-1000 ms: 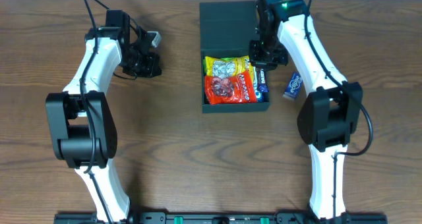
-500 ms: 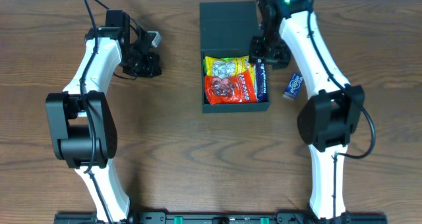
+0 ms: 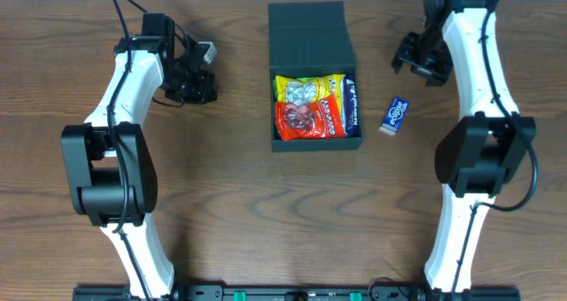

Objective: Pack container
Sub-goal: 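Carry the Dairy Milk bar left and drop it into the box, then grasp the blue Eclipse mints tin with the right gripper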

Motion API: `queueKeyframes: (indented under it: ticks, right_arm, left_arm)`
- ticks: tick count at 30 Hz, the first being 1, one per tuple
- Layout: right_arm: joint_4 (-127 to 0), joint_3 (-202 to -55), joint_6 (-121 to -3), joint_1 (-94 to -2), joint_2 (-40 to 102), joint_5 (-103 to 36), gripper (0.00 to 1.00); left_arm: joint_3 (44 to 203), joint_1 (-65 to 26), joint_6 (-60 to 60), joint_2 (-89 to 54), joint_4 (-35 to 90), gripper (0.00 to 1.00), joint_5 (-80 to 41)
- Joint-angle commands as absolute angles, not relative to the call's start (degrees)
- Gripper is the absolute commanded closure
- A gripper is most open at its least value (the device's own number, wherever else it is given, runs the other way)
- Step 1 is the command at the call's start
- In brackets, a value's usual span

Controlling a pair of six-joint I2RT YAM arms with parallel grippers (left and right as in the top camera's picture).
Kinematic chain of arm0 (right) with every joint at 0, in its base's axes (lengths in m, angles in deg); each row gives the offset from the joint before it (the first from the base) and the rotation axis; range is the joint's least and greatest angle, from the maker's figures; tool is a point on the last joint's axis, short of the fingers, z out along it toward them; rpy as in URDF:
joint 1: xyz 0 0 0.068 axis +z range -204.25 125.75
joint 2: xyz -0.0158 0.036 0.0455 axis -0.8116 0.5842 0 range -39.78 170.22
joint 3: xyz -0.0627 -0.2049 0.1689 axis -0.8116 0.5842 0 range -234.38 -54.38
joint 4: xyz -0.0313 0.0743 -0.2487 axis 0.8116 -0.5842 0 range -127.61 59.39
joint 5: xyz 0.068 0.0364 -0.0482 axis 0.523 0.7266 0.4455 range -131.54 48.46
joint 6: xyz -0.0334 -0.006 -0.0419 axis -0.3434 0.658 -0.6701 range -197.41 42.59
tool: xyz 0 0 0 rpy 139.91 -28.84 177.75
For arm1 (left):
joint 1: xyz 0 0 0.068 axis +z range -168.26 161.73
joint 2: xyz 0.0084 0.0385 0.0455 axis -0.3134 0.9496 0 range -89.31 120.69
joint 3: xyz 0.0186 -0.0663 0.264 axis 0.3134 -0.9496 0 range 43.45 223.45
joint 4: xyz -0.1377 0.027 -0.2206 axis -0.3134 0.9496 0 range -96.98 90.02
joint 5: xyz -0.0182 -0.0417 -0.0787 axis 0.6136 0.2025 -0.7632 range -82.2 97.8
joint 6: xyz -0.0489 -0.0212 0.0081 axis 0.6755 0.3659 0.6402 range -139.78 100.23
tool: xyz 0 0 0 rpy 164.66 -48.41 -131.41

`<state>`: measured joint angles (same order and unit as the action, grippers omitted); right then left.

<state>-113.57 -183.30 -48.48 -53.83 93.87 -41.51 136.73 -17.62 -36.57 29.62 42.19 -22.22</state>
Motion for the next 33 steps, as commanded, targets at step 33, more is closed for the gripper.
queueKeyframes:
  ticks: [33]
  right_arm:
    - [-99.3,-160.64,-46.69,-53.06,93.95,-38.29,0.52]
  left_arm:
    - [137.76,-18.84,-74.01,18.67,41.34,0.74,-29.34]
